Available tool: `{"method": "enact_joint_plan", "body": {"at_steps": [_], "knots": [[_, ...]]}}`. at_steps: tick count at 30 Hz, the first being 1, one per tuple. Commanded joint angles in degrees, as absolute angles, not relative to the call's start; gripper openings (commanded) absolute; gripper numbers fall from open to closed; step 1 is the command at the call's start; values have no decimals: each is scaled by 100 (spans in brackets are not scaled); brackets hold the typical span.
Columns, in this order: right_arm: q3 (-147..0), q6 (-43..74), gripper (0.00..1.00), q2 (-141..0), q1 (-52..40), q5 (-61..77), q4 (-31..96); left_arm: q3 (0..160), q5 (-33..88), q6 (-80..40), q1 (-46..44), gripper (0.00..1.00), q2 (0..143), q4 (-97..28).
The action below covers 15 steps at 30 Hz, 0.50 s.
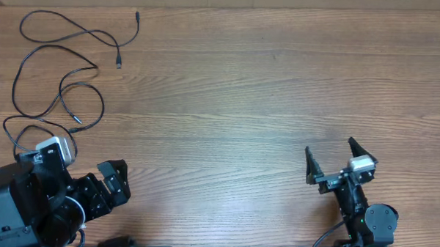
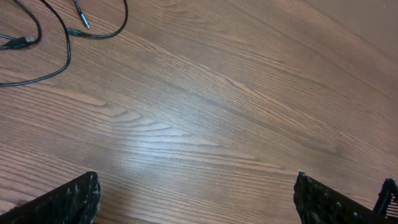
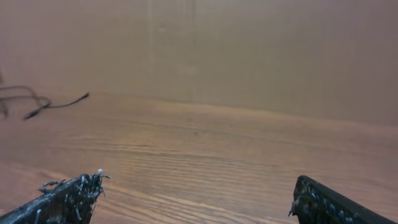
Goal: Untangle cables
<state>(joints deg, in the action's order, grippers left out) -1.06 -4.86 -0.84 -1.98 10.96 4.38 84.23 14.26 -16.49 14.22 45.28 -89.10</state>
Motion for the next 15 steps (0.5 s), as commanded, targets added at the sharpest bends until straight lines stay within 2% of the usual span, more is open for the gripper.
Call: {"method": "enact_joint_plan", "body": {"at_steps": [1,15], "knots": [[-45,-99,100,-12,-228,705,440,8403,1352,-1584,1385,100,4528,-8892],[-49,290,100,-14,-202,95,510,8403,1352,-1584,1385,100,4528,-8892]]}}
